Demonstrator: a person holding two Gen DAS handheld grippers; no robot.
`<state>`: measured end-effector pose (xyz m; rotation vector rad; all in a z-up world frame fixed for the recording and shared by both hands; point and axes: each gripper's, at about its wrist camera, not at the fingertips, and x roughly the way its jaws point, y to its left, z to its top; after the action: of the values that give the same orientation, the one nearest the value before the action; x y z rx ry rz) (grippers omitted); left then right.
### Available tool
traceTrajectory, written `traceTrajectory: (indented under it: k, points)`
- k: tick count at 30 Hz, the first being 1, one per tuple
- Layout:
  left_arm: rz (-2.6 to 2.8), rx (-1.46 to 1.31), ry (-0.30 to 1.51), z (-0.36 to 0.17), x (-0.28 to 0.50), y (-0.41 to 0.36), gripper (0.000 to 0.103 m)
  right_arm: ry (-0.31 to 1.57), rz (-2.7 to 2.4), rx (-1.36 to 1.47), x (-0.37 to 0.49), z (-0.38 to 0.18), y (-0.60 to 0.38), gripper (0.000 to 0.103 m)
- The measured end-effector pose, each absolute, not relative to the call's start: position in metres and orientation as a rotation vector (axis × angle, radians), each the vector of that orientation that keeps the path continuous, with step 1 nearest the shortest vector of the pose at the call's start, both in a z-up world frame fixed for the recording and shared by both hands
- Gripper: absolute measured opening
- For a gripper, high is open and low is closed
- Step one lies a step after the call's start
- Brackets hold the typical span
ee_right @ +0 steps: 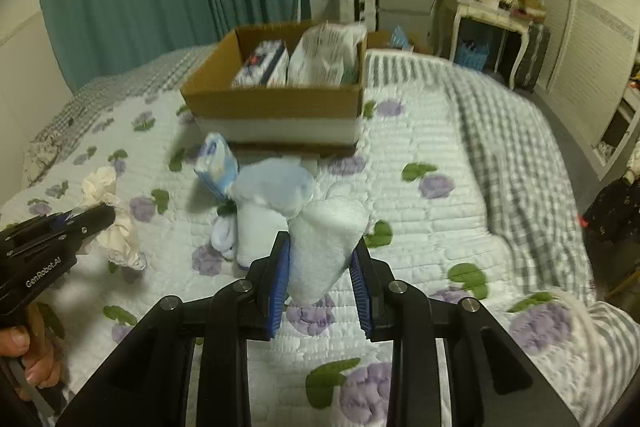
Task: Organize soft objects
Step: 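Carry the lace cloth and sock with both tools over the cardboard box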
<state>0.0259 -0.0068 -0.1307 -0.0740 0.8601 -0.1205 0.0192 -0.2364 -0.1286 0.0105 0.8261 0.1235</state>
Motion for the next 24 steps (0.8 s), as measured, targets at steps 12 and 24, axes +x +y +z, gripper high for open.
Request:
traceTrajectory:
  k: [12, 24]
  points:
    - [-0.138, -0.099, 0.655, -0.057, -0.013, 0.008, 0.013, 0.640, 0.116, 0.009, -0.028, -0.060, -0.234, 0.029]
    - [-0.164, -0.123, 0.530, -0.004, -0.023, 0.006, 0.013, 0.467, 0.145, -0.012, -0.042, 0.005, -0.225, 0.029]
